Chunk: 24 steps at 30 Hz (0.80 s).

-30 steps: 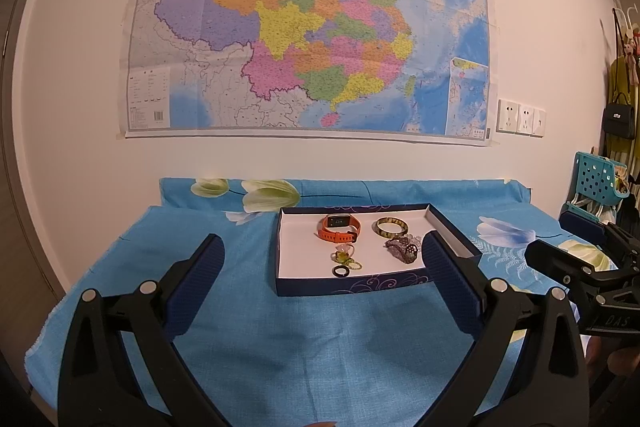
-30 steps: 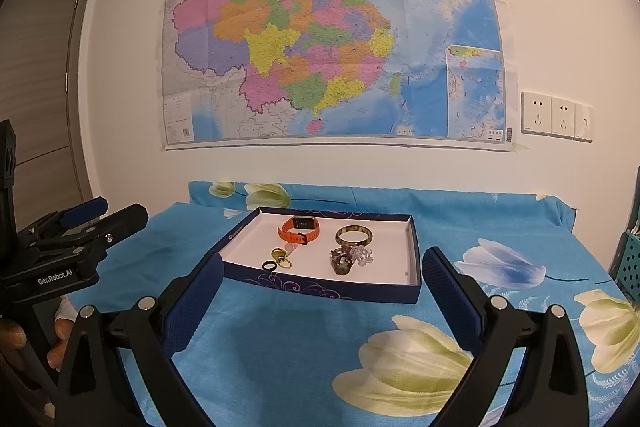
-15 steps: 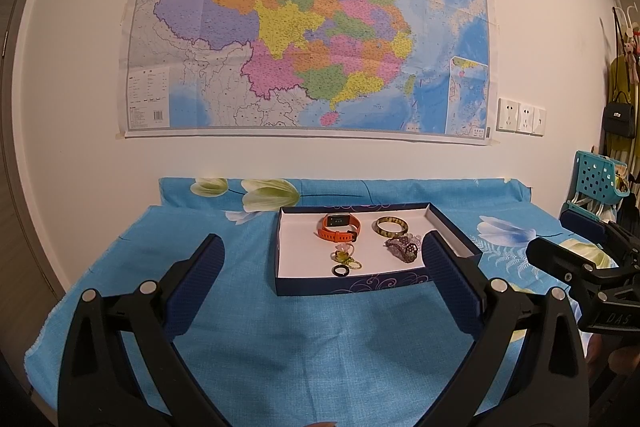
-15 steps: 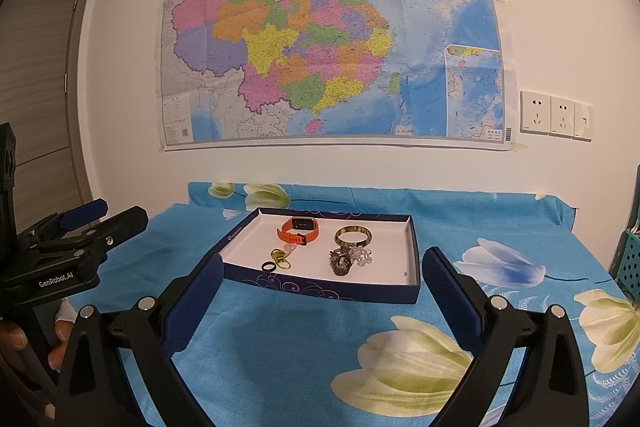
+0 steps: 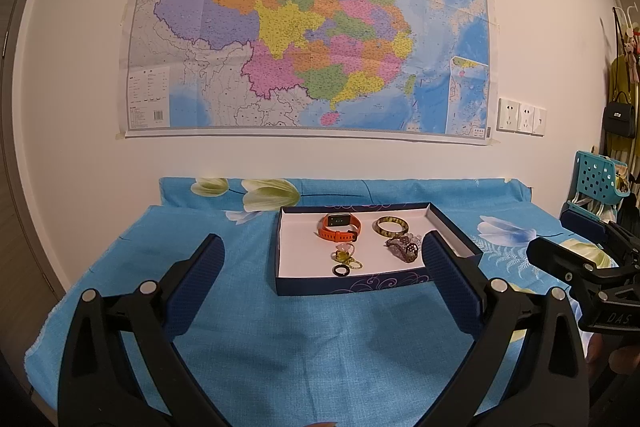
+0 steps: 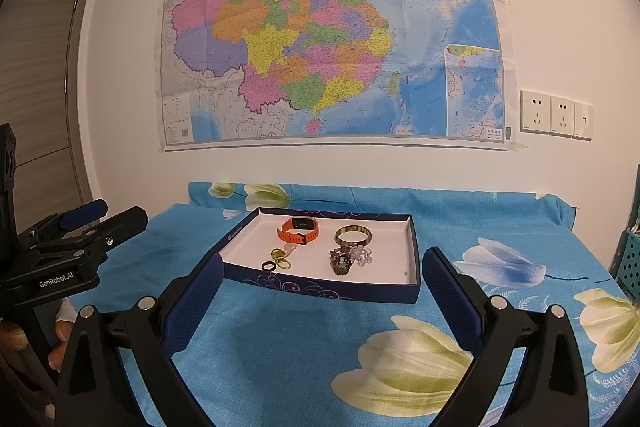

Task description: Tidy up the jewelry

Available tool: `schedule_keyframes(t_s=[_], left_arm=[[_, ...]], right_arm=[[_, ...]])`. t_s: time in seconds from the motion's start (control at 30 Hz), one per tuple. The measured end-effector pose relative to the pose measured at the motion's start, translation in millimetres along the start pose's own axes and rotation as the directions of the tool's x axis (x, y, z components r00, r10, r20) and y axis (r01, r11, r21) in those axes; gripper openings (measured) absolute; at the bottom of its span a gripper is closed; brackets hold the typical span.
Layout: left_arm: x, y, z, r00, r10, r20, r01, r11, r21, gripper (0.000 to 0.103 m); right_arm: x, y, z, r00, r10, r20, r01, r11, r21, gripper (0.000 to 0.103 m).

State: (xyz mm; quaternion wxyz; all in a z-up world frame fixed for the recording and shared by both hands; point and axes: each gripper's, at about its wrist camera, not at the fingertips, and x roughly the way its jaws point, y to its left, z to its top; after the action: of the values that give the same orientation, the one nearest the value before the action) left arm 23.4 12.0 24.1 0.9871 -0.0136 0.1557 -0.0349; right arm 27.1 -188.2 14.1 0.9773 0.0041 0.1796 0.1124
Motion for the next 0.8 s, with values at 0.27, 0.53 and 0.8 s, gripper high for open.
schedule_keyframes(t_s=[0.27, 0.53, 0.8], left_arm=[[0.2, -0.5, -0.2, 1.0, 0.0, -0.001, 0.0, 1.0, 0.0, 0.097], [0.9, -1.1, -0.5, 1.0, 0.0, -0.002, 0.0, 1.0, 0.001, 0.097], [1.4, -2.3, -0.9, 1.0, 0.0, -0.002, 0.0, 1.0, 0.003, 0.097]], right_arm=[[0.2, -0.3, -0.2, 1.0, -0.001, -0.001, 0.001, 1.0, 0.001, 0.096], [0.2, -0.2, -0.6, 1.0, -0.001, -0.002, 0.001, 1.0, 0.001, 0.096], [0.9, -0.6, -0.6, 1.0, -0.001, -0.002, 0.001, 1.0, 0.001, 0.096]])
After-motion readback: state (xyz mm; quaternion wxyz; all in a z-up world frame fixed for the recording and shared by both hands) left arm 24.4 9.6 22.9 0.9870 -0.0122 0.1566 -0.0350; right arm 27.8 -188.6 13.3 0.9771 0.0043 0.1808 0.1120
